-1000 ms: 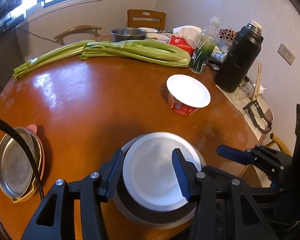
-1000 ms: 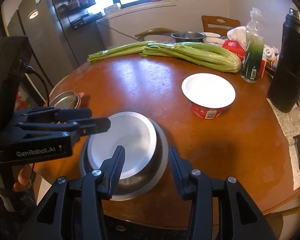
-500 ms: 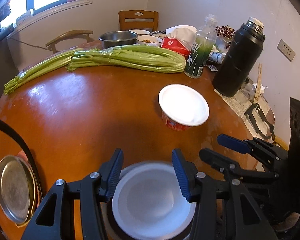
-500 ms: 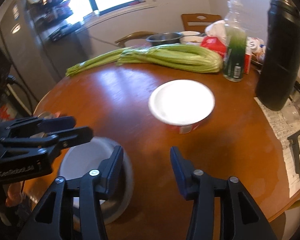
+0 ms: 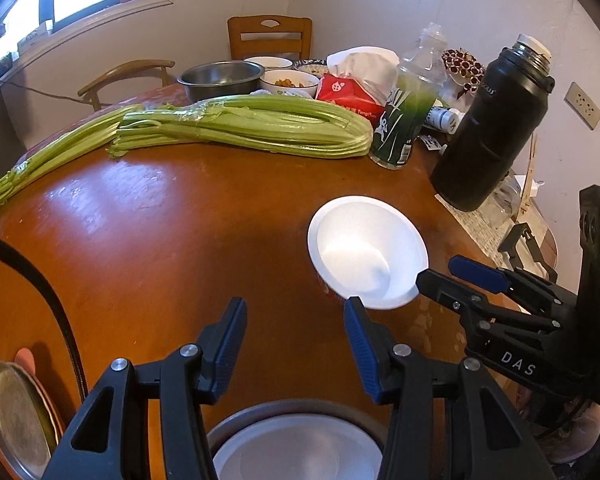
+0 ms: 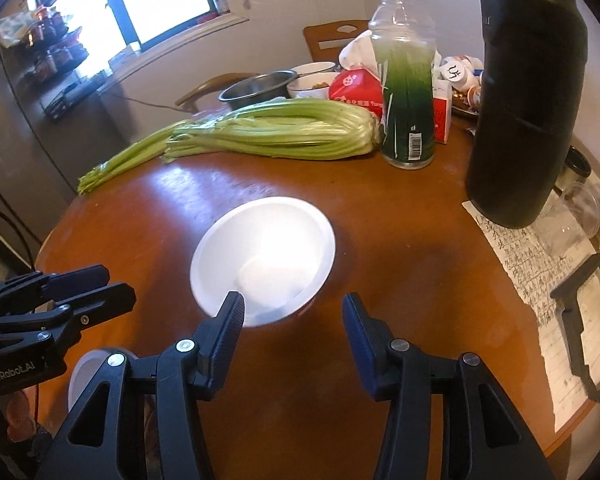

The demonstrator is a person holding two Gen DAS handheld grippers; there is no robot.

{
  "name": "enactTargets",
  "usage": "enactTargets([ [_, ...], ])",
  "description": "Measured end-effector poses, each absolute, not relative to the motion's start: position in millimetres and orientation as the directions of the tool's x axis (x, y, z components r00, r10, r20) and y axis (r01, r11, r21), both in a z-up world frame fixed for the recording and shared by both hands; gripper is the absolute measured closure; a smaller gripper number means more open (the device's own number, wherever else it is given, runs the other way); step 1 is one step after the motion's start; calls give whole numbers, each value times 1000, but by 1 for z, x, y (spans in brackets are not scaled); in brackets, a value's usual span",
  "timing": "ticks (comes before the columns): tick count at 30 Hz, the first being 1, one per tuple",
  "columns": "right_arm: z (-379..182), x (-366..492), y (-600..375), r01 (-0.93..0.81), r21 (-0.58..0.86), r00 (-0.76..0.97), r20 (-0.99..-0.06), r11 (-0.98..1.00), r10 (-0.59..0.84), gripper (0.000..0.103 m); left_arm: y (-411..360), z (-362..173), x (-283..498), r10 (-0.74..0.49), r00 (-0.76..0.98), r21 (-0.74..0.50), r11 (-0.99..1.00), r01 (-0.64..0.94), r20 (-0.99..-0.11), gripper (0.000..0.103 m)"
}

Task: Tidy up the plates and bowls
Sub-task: 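Move the left gripper toward the red-printed paper bowl, then grasp the rim of the red-printed paper bowl with the left gripper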

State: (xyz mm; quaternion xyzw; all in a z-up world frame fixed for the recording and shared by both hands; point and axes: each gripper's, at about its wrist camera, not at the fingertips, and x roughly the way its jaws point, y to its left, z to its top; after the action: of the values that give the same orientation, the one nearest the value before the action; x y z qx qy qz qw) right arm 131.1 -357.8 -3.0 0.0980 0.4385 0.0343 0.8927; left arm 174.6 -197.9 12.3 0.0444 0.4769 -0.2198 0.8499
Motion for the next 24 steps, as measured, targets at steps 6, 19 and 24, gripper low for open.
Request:
enactTargets([
  [6,-7,142,-361,28,200,601,-786,979,143,50,-205,8,185,-330,436,-136,898,418,-838,53],
  [19,-15,156,-358,9,189,588,-795,982,148,50,-214,-2,204,-345,423,-168,900,402,-838,53],
  [24,-23,167,-351,-18,148,596,-792,989,130,50,-216,-11,213,-337,408,-171,905,390,-848,53],
])
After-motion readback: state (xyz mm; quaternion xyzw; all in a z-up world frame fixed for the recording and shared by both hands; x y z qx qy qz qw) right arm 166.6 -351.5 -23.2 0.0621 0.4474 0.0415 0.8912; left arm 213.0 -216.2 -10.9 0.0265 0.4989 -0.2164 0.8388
